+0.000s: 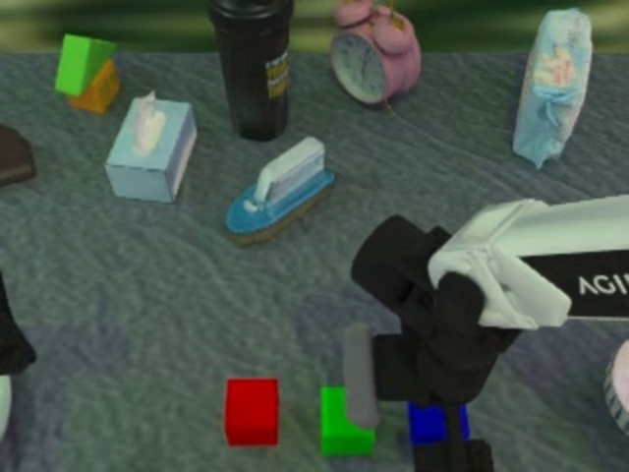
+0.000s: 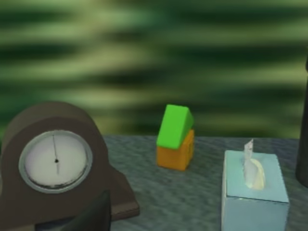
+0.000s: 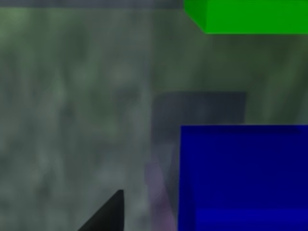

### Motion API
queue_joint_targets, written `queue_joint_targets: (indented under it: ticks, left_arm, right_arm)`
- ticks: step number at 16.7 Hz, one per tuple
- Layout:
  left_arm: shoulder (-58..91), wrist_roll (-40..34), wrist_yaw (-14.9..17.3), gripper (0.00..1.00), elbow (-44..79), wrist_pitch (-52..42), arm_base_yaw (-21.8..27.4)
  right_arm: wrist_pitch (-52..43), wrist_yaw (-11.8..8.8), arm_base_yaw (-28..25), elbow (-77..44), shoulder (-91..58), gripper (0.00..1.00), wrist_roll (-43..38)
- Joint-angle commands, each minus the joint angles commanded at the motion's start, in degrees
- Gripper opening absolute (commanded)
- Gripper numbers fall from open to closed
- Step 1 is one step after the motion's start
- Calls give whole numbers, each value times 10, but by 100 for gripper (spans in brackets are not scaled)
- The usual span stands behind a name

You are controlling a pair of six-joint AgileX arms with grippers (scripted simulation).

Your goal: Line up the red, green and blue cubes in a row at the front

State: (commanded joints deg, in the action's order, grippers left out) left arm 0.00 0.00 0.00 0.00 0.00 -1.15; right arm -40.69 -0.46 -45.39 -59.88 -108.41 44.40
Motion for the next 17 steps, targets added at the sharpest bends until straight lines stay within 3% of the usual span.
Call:
queue_joint_targets:
  ticks: [7, 17]
  left_arm:
    - [0, 0, 0, 100, 0, 0, 0]
    - [0, 0, 0, 100, 0, 0, 0]
  right_arm:
    - [-10, 0, 0, -5, 4, 100, 0]
    - [-157, 0, -3, -84, 73, 100, 3]
